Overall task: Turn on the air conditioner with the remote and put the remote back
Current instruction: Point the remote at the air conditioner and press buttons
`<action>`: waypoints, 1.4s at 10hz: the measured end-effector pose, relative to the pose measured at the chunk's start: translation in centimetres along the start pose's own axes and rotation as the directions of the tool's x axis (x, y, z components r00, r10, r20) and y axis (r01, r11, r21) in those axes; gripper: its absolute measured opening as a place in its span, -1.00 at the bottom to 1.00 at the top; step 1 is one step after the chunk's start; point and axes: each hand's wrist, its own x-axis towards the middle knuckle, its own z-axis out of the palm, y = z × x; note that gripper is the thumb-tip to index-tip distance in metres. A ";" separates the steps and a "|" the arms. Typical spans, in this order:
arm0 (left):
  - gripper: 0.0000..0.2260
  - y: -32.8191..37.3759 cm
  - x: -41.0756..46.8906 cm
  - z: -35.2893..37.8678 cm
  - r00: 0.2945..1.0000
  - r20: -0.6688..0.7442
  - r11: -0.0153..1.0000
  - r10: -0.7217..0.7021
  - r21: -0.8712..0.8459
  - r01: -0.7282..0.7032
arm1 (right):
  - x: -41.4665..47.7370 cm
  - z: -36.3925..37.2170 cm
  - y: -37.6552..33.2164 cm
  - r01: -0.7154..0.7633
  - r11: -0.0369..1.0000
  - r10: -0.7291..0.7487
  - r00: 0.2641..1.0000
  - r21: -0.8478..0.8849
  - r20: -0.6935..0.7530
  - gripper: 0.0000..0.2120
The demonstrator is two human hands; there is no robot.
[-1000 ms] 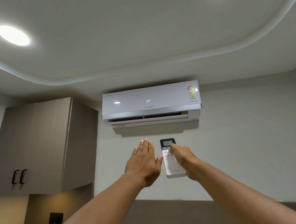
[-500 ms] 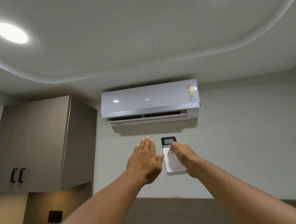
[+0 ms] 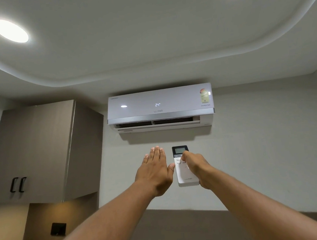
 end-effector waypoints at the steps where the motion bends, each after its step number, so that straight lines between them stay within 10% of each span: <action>1: -0.38 0.0 -0.1 0.2 1.000 0.003 1.000 -0.006 -0.005 0.006 | 0.1 0.1 0.1 -0.002 1.000 0.002 1.000 0.009 0.006 -0.84; 14: -0.38 -1.1 0.2 0.5 1.000 0.003 1.000 -0.024 -0.004 0.024 | 0.6 1.1 0.0 0.007 1.000 -0.007 1.000 -0.008 0.011 -0.84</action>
